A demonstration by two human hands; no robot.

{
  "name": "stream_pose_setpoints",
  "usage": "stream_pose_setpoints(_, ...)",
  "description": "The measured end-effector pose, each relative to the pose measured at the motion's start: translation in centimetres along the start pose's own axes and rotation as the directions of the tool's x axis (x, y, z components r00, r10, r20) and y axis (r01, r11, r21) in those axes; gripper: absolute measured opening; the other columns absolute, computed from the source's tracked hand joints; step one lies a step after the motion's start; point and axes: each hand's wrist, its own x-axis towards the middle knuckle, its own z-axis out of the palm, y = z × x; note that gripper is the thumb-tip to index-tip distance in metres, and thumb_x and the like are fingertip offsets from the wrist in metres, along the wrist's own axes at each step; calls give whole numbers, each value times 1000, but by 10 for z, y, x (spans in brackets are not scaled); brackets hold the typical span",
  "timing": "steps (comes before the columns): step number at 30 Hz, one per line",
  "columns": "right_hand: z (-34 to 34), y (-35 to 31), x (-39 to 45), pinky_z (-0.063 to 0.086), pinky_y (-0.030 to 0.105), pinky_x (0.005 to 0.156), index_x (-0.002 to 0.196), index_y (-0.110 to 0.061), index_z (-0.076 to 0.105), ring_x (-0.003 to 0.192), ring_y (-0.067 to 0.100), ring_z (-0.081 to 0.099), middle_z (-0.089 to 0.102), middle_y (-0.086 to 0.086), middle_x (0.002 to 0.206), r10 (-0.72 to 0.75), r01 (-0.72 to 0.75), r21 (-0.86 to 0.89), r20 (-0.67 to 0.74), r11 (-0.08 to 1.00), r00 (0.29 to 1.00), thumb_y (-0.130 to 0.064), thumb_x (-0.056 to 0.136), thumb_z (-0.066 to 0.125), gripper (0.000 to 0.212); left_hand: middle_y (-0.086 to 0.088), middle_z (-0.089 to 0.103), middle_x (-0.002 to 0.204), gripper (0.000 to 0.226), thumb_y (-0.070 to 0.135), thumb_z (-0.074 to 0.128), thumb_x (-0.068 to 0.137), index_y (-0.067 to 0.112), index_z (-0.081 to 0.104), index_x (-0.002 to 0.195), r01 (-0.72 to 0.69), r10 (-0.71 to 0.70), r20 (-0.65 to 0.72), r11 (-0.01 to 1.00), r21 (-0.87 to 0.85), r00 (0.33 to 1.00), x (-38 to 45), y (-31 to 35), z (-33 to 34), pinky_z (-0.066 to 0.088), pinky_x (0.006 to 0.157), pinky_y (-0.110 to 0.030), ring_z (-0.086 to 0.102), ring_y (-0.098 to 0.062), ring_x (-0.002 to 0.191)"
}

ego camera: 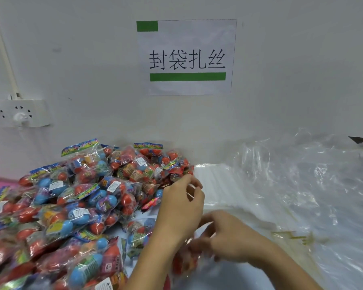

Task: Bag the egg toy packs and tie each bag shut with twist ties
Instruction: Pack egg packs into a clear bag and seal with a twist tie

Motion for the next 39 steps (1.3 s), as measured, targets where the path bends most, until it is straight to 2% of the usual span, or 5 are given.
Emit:
stream_pose_setpoints(6, -41, 18, -1, 54, 24, 57, 122, -18, 63, 67, 16, 69, 73, 5, 82, 88, 25, 247, -437, 969, 895, -22, 88, 77, 37, 8, 58, 114, 21, 30, 61, 93, 26, 57, 113, 81, -71, -169, 995, 53, 983, 4, -5, -1, 48, 94, -38, 52, -15, 112)
stream_pose_setpoints(12, -35, 16, 5, 61, 43, 81, 121, -28, 60, 75, 17, 72, 73, 0, 90, 37, 149, 284, -559, 947, 829, -25, 89, 76, 37, -2, 71, 98, 35, 42, 71, 87, 17, 58, 107, 446, -420, 152, 843, -302, 895, 3, -2, 4, 59, 67, -33, 74, -20, 80)
stream_pose_setpoints(21, -22, 9, 7, 58, 27, 78, 110, -33, 66, 86, 6, 70, 69, -13, 102, -36, 169, 202, -533, 965, 845, -44, 96, 61, 19, 7, 65, 90, 16, 33, 72, 87, 24, 62, 97, 50, -28, -174, 991, 123, 984, 2, -11, 8, 54, 72, -37, 62, -17, 84)
stream_pose_setpoints(26, -17, 0, 5, 63, 38, 81, 103, -22, 75, 95, 13, 74, 77, -4, 98, -78, 199, 514, -248, 834, 966, -57, 95, 51, 43, 14, 50, 95, 22, 40, 68, 85, 38, 57, 104, -155, 146, 50, 936, 316, 988, -5, -8, 18, 47, 69, -31, 54, -11, 83)
stream_pose_setpoints(39, -30, 17, 13, 62, 35, 65, 110, -9, 69, 76, 22, 75, 75, 12, 93, 248, 131, 608, -498, 783, 831, -9, 102, 44, 26, 39, 47, 126, 36, 27, 70, 89, 55, 61, 110, -138, 162, 547, 987, -86, 821, -8, -4, 13, 42, 75, -6, 53, 10, 105)
